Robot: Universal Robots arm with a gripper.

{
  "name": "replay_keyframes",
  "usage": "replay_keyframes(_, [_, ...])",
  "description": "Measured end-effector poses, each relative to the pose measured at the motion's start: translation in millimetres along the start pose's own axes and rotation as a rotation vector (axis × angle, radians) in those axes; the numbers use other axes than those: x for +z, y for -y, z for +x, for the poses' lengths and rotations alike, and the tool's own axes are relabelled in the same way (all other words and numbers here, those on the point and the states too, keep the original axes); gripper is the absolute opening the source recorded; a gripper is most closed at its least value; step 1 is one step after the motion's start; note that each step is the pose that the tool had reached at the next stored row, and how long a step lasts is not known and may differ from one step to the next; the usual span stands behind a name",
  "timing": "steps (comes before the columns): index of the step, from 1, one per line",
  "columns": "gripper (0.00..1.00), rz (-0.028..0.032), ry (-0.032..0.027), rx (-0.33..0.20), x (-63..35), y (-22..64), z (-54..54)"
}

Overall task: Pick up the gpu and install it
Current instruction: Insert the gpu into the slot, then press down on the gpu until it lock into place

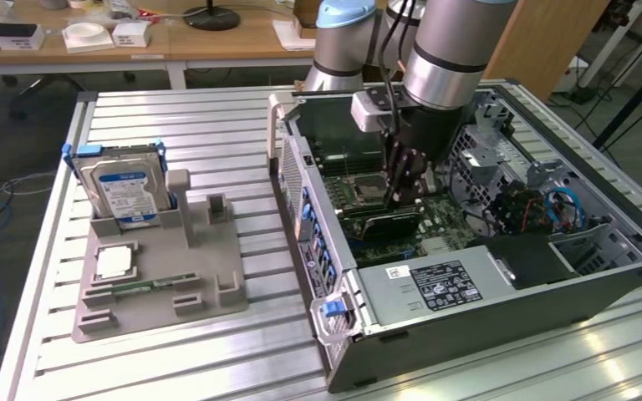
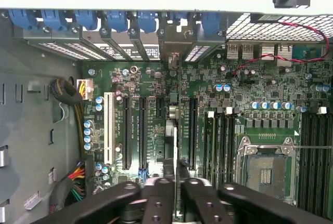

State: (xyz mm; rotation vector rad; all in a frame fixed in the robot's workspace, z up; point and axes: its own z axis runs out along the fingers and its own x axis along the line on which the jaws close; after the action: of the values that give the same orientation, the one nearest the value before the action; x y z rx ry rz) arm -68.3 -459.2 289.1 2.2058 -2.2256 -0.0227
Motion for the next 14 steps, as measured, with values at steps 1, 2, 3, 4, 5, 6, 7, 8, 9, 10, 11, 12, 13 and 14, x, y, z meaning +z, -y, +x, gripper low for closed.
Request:
replay_keyframes(1, [0.11,0.0,0.0001,0.0,0.0,0.0,0.0])
replay_keyframes(2, [0.11,0.0,0.0003,0.0,0.0,0.0,0.0])
replay_keyframes(3, [0.11,0.0,0.0004,0.0,0.0,0.0,0.0])
replay_keyframes(4, [0.11,0.0,0.0005,0.0,0.0,0.0,0.0])
replay_keyframes(5, [0.11,0.0,0.0007,0.0,0.0,0.0,0.0])
replay_keyframes(6, [0.11,-0.0001,0.0074,0.0,0.0,0.0,0.0])
replay_keyframes(7, [0.11,-0.0001,0.0139,0.0,0.0,0.0,0.0])
replay_keyframes(8, [0.11,-0.0001,0.0141,0.0,0.0,0.0,0.0])
replay_keyframes(9, [0.11,-0.0002,0.0142,0.0,0.0,0.0,0.0])
replay_keyframes(10, [0.11,-0.0002,0.0143,0.0,0.0,0.0,0.0])
replay_keyframes(11, [0.11,-0.0002,0.0145,0.0,0.0,0.0,0.0])
replay_keyframes(12, [0.11,-0.0002,0.0146,0.0,0.0,0.0,0.0])
replay_keyframes(13, [0.11,-0.0002,0.0146,0.0,0.0,0.0,0.0])
replay_keyframes(14, [0.11,-0.0002,0.0146,0.0,0.0,0.0,0.0])
